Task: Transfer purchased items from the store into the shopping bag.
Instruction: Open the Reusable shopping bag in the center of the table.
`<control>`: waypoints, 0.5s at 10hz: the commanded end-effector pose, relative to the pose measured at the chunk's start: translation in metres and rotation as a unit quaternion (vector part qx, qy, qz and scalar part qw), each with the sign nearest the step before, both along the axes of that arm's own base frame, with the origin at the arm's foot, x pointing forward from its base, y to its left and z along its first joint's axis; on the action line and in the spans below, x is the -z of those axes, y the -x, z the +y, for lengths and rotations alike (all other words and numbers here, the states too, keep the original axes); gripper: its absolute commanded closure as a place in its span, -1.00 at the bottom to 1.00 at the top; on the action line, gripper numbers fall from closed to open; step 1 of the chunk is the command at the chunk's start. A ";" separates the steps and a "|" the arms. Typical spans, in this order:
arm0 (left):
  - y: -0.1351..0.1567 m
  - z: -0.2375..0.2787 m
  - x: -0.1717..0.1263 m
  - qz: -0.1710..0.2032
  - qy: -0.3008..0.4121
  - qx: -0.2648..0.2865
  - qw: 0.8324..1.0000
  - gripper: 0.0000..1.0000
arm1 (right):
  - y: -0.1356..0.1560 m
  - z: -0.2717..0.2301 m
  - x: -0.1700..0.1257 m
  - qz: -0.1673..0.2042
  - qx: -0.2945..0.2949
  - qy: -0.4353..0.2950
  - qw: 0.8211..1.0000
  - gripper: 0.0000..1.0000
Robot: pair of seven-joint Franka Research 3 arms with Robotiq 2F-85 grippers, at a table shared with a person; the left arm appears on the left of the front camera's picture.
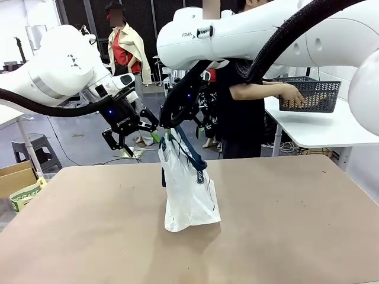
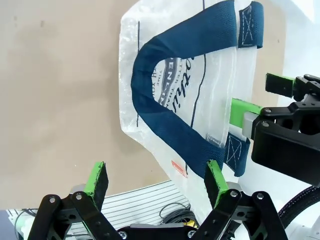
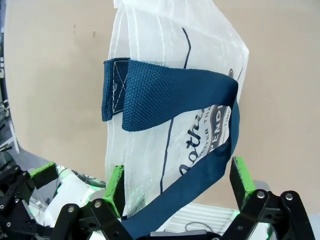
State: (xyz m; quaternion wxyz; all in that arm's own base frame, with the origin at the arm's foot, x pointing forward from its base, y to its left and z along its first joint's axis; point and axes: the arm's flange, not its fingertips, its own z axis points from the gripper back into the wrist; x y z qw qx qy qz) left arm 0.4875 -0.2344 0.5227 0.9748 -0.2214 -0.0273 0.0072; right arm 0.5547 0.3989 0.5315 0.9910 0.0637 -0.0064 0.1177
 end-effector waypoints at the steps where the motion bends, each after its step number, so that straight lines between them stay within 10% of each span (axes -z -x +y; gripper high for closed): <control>1: -0.003 -0.004 -0.006 -0.020 0.027 0.011 0.999 -1.00 | -0.001 0.001 -0.006 0.008 0.003 0.003 1.000 -1.00; 5: -0.008 -0.010 -0.009 -0.019 0.032 0.015 0.999 -1.00 | -0.002 0.000 -0.004 0.012 0.004 0.001 1.000 -1.00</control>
